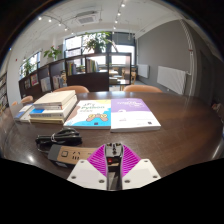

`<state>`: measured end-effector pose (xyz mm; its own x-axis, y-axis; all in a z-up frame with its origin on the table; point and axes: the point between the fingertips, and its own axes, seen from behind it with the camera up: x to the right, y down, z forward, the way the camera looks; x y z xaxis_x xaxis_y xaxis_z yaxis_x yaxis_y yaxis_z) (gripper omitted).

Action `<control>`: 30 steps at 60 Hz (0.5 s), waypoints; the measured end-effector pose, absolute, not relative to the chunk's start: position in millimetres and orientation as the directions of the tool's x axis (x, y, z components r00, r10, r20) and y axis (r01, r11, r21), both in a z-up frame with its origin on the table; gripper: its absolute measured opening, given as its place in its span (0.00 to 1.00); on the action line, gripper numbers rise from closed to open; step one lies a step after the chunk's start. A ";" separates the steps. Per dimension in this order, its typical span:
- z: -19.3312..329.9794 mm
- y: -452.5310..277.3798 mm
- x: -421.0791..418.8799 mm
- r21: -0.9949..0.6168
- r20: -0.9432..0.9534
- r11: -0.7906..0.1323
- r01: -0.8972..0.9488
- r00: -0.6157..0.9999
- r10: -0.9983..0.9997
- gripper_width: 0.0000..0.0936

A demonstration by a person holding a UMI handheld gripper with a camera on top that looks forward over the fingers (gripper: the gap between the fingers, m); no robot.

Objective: Unplug charger

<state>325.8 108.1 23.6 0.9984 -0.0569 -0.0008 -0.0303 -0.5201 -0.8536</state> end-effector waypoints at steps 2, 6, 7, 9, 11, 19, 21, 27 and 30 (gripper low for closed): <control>23.4 108.2 325.7 -0.851 0.000 -0.525 -0.029 0.998 -0.056 0.15; 23.8 108.2 326.0 -0.837 -0.004 -0.547 -0.035 0.998 -0.058 0.13; 24.3 108.8 325.8 -0.828 -0.004 -0.560 -0.034 0.998 -0.055 0.13; 25.2 108.7 325.9 -0.798 -0.024 -0.600 -0.050 0.998 -0.052 0.12; 44.1 110.9 328.8 -0.805 -0.089 -0.582 -0.111 0.994 -0.067 0.12; 258.8 137.0 374.6 -0.973 -0.063 -0.220 -0.072 0.997 -0.046 0.12; 284.4 133.4 387.7 -0.981 -0.051 -0.184 -0.059 0.998 -0.046 0.12; 285.5 131.6 439.1 -0.979 0.024 -0.203 0.006 0.996 -0.087 0.12; 247.5 126.4 459.5 -0.962 0.031 -0.274 -0.001 0.993 -0.111 0.12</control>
<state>459.5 126.4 247.5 0.9934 -0.1109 0.0310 -0.0006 -0.2740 -0.9617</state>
